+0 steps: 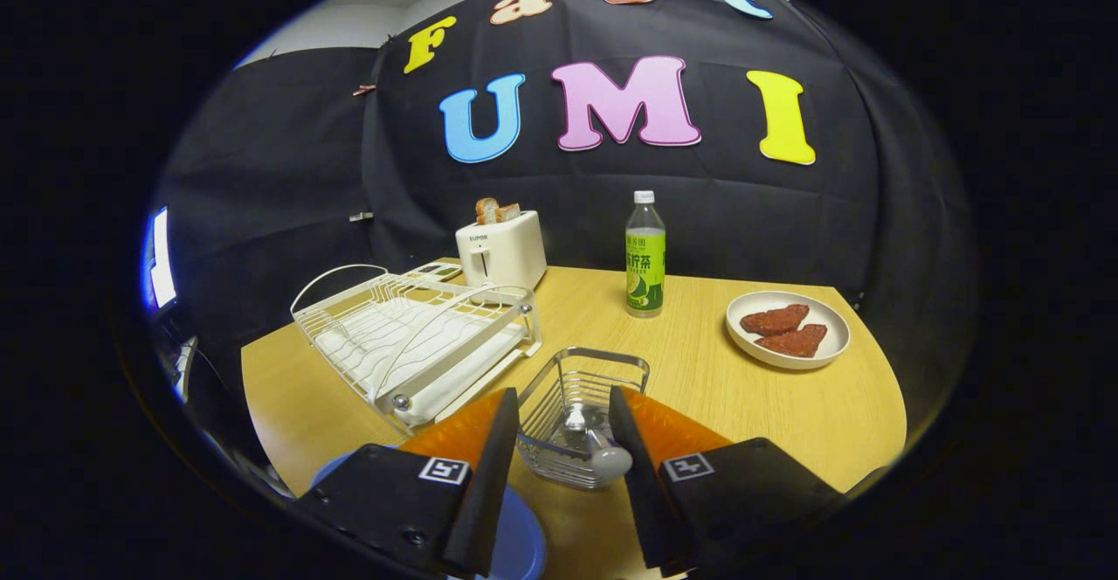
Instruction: Take the plate from the dish rack, then take the spoon from the basket and place it into the plate.
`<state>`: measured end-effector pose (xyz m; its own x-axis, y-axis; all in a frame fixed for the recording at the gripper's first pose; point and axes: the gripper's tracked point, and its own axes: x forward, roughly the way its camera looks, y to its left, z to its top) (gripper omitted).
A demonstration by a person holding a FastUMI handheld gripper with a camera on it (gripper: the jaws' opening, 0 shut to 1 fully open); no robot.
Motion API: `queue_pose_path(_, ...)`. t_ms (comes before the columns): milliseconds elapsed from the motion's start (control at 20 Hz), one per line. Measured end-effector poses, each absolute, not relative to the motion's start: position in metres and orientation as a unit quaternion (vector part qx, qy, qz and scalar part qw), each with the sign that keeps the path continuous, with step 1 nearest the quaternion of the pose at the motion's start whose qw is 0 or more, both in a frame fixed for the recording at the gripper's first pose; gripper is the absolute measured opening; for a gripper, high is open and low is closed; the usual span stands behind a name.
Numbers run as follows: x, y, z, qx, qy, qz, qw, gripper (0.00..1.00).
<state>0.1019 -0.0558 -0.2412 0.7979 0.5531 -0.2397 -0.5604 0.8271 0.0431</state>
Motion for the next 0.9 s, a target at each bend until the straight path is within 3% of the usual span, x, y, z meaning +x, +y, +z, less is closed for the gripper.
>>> queue_pose_path(200,0.105,-0.053,-0.242,-0.003,0.124,0.294,0.948,0.59)
queue_pose_path(400,0.111,-0.055,-0.243,0.001,0.124,0.291,0.949,0.58)
queue_pose_path(500,0.113,-0.055,-0.243,-0.002,0.123,0.285,0.951,0.33)
queue_pose_path(650,0.116,-0.055,-0.245,-0.003,0.125,0.282,0.951,0.33)
queue_pose_path(750,0.118,-0.061,-0.244,-0.005,0.124,0.27,0.955,0.23)
queue_pose_path(900,0.119,-0.061,-0.243,-0.007,0.128,0.267,0.955,0.21)
